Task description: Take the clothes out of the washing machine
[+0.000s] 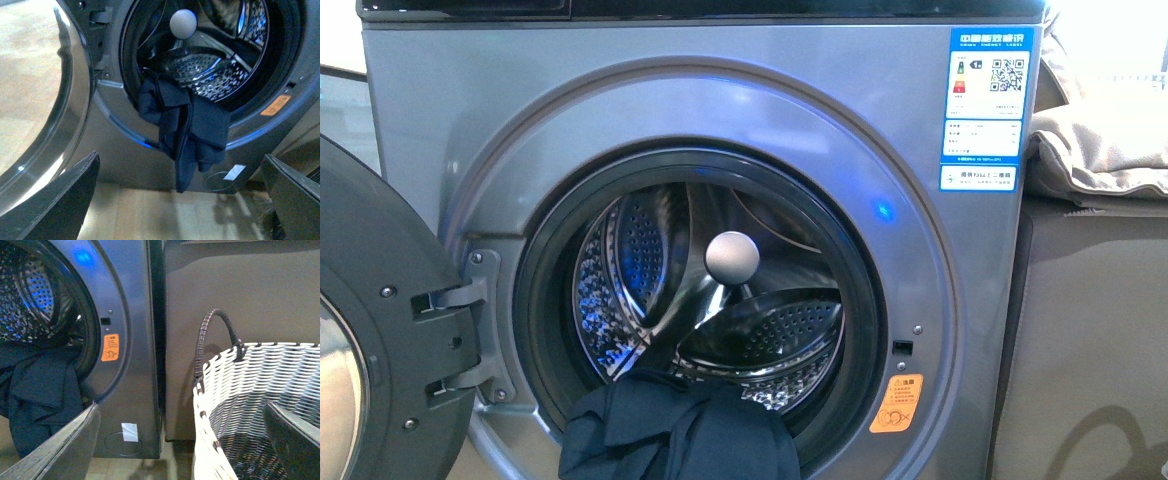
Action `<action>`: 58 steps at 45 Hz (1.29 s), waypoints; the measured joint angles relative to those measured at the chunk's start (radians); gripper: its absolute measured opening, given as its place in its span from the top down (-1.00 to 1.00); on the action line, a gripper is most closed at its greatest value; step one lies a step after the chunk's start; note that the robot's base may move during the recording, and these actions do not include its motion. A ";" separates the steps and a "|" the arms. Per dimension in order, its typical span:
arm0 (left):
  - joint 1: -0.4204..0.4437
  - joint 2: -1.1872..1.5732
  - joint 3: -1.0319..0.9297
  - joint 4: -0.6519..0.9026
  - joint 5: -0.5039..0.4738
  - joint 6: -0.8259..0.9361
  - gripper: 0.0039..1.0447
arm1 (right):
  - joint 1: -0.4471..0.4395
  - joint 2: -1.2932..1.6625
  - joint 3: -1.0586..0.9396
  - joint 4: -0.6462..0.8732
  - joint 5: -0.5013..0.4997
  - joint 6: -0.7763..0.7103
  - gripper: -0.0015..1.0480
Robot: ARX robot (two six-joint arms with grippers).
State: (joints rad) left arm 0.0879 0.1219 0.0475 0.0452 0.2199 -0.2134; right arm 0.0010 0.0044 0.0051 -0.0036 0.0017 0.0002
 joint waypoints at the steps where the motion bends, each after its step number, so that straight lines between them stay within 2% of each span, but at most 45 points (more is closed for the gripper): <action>1: 0.013 0.024 0.010 0.025 0.015 -0.012 -0.88 | 0.000 0.000 0.000 0.000 0.001 0.000 -0.85; 7: 0.064 0.218 0.117 0.220 0.073 -0.060 -0.88 | 0.000 0.000 0.000 0.000 0.000 0.000 -0.85; 11: 0.053 0.357 0.188 0.327 0.076 -0.051 -0.88 | 0.000 0.000 0.000 0.000 0.000 0.000 -0.85; 17: -0.013 0.583 0.297 0.460 0.066 0.001 -0.88 | 0.000 0.000 0.000 0.000 0.000 0.000 -0.85; 24: -0.145 0.911 0.451 0.589 -0.008 0.101 -0.88 | 0.000 0.000 0.000 0.000 0.000 0.000 -0.85; 35: -0.320 1.313 0.675 0.651 -0.098 0.209 -0.88 | 0.000 0.000 0.000 0.000 0.000 0.000 -0.85; 47: -0.393 1.597 0.875 0.628 -0.165 0.214 -0.88 | 0.000 0.000 0.000 0.000 0.000 0.000 -0.85; 58: -0.417 1.809 1.046 0.600 -0.247 0.213 -0.88 | 0.000 0.000 0.000 0.000 0.000 0.000 -0.85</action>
State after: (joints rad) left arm -0.3286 1.9308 1.0939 0.6456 -0.0273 -0.0006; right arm 0.0010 0.0044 0.0051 -0.0036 0.0017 -0.0002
